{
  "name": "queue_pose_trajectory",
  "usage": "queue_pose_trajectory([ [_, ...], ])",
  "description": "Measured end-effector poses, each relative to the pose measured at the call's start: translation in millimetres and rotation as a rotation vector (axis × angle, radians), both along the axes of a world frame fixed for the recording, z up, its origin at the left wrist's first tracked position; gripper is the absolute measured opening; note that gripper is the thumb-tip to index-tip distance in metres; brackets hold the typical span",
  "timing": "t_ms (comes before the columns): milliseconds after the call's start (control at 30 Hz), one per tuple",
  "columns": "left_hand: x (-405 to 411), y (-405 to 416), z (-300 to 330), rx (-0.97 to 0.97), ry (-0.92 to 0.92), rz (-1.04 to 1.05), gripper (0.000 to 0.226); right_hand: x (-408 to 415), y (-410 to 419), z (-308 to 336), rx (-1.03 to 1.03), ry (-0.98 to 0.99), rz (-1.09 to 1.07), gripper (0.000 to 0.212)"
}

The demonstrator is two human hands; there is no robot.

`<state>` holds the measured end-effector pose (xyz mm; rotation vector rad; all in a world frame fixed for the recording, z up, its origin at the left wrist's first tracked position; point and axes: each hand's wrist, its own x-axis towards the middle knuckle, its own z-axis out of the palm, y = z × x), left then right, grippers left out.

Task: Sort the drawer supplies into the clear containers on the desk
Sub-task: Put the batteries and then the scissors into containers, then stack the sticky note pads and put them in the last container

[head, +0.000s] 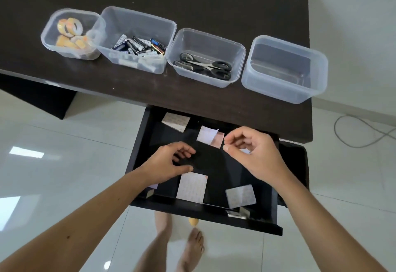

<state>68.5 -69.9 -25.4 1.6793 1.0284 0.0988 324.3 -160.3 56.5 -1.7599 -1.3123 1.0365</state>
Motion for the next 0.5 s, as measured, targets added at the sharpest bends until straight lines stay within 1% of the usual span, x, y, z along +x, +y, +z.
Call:
queue_pose_trajectory([
  [100,1.5,-5.4,-8.8,0.048,0.056,-0.072,0.045,5.2,-14.3,-27.5,-0.064,-0.05,-0.037,0.015],
  [233,-2.4,-6.1,-17.3,0.096,0.112,-0.111,0.055,8.7,-22.3,-52.1,-0.078,-0.065,-0.167,0.017],
  [367,-2.8,-5.6,-25.1,0.179,0.209,-0.286,0.078,3.8,-18.0,-67.3,0.013,-0.205,-0.316,0.022],
  [433,-1.4,-5.9,-28.0,0.225,0.253,-0.37,0.088,2.9,-12.5,-77.4,-0.001,-0.276,-0.408,0.026],
  [500,0.0,-5.0,-28.6,0.251,0.277,-0.414,0.09,2.6,-7.8,-89.5,-0.022,-0.348,-0.418,0.032],
])
